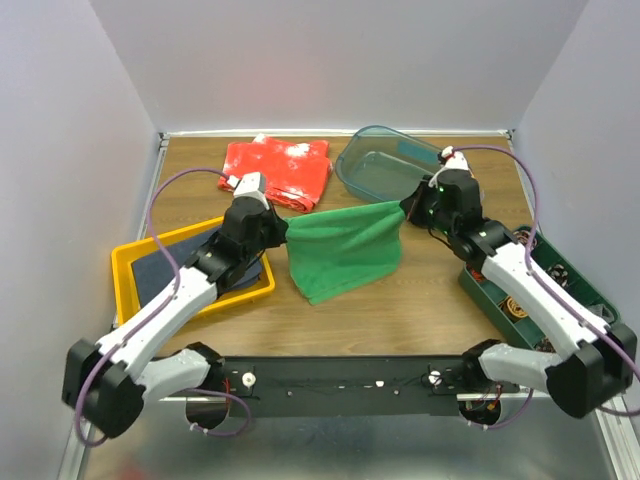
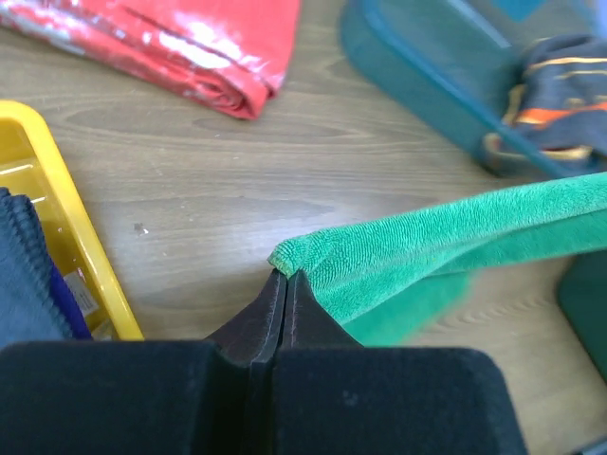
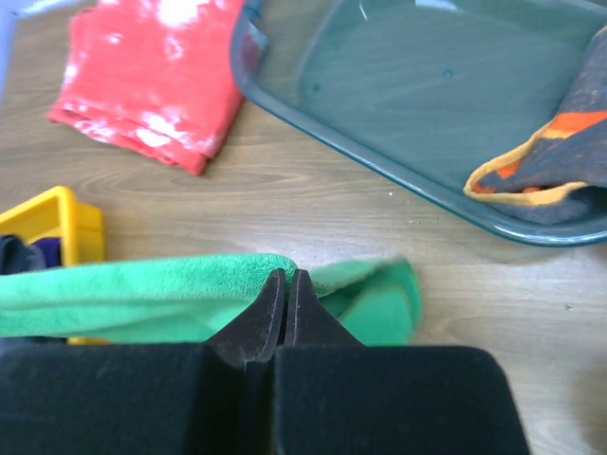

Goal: Fold and stack the towels
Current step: Flatten out the towel at the center of the board.

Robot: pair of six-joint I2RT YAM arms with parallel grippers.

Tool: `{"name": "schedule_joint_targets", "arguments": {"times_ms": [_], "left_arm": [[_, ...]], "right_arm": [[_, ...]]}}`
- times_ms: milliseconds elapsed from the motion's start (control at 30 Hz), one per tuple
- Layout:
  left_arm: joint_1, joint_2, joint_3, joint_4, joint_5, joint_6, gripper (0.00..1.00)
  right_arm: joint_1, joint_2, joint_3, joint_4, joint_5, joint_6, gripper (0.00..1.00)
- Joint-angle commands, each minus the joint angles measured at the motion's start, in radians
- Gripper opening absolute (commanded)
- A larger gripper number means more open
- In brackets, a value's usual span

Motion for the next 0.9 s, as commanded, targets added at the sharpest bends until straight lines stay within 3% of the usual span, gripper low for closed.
{"name": "schedule_joint_targets", "arguments": {"times_ms": [0,300,567,733,867], "left_arm": [[-0.037,-0.178,0.007,-0.127,-0.017,0.053,0.00],[-0.116,-0.300,0.200,-0.346,0.022,0.089,0.00],[-0.135,-0.332,0.290,-0.518,0.026,0.000,0.00],[-0.135,-0.254,0.326,-0.595,-0.033,-0.039,0.00],[-0.072,-0.089,0.306,-0.509,0.020,-0.002,0.00]], "right_arm": [[-0.002,-0.143,0.043,-0.096,-0.075,-0.054,0.01],[-0.004,-0.277,0.169,-0.222,-0.129,-0.048,0.01],[-0.004,-0.335,0.195,-0.313,-0.186,-0.011,0.01],[-0.002,-0.275,0.183,-0.330,-0.164,-0.006,0.01],[-0.004,-0.121,0.161,-0.299,-0.117,-0.027,0.01]]}}
